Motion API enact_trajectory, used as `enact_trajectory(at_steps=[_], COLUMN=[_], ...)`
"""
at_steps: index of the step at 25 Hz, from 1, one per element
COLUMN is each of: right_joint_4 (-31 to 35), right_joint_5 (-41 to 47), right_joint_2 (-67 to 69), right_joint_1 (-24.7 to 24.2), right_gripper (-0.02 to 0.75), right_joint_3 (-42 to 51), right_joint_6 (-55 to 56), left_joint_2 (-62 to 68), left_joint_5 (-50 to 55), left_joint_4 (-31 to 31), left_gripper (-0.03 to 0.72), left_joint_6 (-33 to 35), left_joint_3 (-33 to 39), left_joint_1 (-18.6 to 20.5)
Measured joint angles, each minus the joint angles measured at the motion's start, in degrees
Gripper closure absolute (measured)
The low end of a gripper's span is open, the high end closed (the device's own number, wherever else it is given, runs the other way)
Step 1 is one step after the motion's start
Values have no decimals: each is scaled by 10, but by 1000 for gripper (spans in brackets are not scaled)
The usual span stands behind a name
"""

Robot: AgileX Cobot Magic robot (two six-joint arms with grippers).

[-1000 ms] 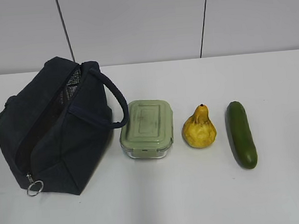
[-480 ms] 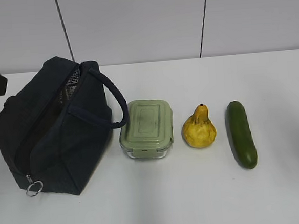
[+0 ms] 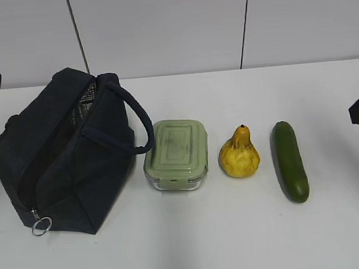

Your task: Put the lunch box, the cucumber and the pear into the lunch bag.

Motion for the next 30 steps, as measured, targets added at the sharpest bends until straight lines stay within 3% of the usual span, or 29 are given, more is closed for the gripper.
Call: enact_trajectory(at_steps=[7,27,30], right_joint_4=[29,66,85], right_joint_5=[-2,-13,-15], right_joint_2=[93,157,171], right_joint_1=[0,0,0], right_gripper=[248,247,247], right_joint_3=[-54,-80,-80], right_joint_6=[-17,-48,-63], left_joint_2=[1,100,110], left_joint_5=[27,33,32], left_joint_4=[79,68,69], left_gripper=[372,374,463], left_joint_6=[2,2,2], left_joint_3=[0,-3,-3], left_joint_1=[-25,-40,-53])
